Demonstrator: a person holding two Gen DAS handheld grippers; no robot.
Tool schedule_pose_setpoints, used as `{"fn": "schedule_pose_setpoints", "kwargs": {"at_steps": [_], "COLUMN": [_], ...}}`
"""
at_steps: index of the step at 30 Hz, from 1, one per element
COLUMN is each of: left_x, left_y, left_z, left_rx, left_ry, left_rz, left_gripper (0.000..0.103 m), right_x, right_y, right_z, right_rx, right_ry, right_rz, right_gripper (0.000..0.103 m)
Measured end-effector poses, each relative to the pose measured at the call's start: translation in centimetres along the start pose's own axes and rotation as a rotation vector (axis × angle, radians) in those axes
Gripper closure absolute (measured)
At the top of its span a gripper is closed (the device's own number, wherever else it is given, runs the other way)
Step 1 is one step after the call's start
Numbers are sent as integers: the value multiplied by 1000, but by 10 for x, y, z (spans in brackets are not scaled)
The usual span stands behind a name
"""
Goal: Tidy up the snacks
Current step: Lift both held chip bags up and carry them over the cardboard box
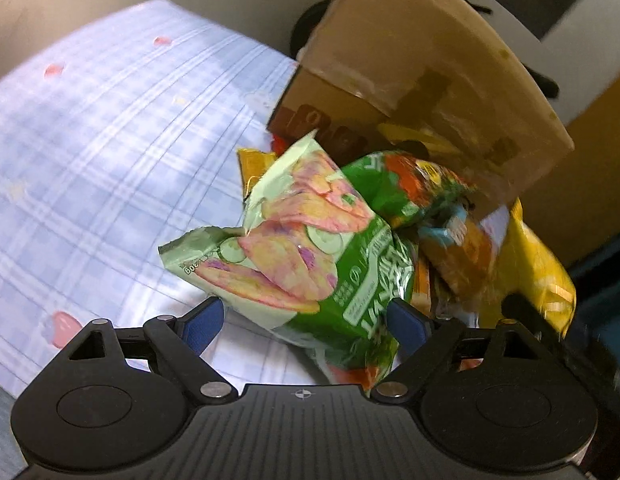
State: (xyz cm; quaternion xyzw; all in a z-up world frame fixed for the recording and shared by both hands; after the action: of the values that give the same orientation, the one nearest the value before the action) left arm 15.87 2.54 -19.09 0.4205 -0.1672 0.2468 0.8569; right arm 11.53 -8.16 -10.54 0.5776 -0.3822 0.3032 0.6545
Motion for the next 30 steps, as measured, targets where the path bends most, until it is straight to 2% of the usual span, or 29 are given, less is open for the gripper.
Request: {"fn": "schedule_pose_setpoints", "kwargs": {"at_steps": [3, 5, 10, 18, 20, 22, 25, 30], "left_x": [5, 8, 10, 3, 1, 2, 2, 3], "left_y": [-4, -8, -24, -41, -39, -37, -30, -14], "left_z": [-8, -10, -4, -4, -4, -5, -3, -2], "left_rx": [-28, -27, 7, -38, -49, -61, -76, -80], "left_ry": [94, 117, 90, 96, 91, 71, 54, 12], "left_rz": [39, 57, 68, 70, 74, 77, 71, 77], "left_gripper": [12, 12, 9, 8, 12, 20, 24, 25], "right_x": [-1, -2, -2, -3, -3, -3, -3, -1], "right_y": [-1, -2, -3, -7, -7, -7, -7, -5], "right_z": [3, 4, 3, 7, 7, 7, 8, 8], "right_rx": [-4, -5, -1, -4, -4, -5, -6, -4], "right_ry": [-7, -10, -15, -26, -28, -29, -33, -37], "right_rz": [-5, -6, -11, -26, -27, -27, -28, -21], "right_gripper": [20, 20, 20, 20, 20, 20, 20, 20]}}
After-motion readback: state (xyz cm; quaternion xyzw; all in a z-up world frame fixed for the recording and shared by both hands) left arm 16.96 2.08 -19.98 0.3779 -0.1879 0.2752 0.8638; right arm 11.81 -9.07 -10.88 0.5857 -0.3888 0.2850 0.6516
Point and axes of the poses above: each gripper's, at about its wrist camera, not at the fingertips, and y roughly against the way its jaws point, z to its right, x to its top, the point moved 1 cm from there along -y, roughly the way its jaws point, and after that the axes turned 11 degrees about -x, right-handed, at the moved point
